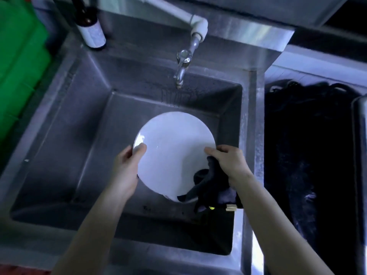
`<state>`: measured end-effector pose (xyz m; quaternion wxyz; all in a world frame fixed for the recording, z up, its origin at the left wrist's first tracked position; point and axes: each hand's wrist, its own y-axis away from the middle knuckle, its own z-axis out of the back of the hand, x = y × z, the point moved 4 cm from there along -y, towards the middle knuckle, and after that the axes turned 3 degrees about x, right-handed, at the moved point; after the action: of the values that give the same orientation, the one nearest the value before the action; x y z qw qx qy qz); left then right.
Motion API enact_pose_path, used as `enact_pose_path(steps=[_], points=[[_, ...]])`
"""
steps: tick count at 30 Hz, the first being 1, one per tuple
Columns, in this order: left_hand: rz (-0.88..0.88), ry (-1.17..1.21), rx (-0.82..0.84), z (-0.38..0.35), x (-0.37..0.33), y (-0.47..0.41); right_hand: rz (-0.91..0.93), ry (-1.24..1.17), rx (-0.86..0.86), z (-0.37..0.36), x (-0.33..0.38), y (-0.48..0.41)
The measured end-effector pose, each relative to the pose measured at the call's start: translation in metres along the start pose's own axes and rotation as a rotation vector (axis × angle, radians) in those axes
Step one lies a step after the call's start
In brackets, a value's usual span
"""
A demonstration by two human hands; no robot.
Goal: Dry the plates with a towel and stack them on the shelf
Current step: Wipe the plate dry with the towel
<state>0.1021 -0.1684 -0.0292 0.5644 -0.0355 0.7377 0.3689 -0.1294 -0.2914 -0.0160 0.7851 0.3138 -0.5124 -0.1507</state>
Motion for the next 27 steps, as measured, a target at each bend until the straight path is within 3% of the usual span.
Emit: enact_pose_path(steps=[6, 12, 17, 21, 24, 27], points=[[-0.092, 0.116, 0.139, -0.030, -0.057, 0.031, 0.015, -0.195, 0.088, 0.028, 0.048, 0.040], [-0.194, 0.163, 0.051, -0.054, -0.103, 0.045, 0.098, -0.283, 0.034, 0.067, 0.095, 0.075], [-0.210, 0.186, 0.014, -0.068, -0.124, 0.057, 0.405, -0.194, -0.217, 0.113, 0.165, 0.112], [-0.226, 0.216, 0.019, -0.076, -0.140, 0.064, 0.858, 0.029, -0.497, 0.114, 0.218, 0.158], [-0.291, 0.261, 0.017, -0.085, -0.157, 0.069, 1.180, 0.274, -0.401, 0.069, 0.224, 0.189], [-0.340, 0.319, -0.002, -0.088, -0.167, 0.071, 1.254, 0.626, 0.005, 0.016, 0.195, 0.192]])
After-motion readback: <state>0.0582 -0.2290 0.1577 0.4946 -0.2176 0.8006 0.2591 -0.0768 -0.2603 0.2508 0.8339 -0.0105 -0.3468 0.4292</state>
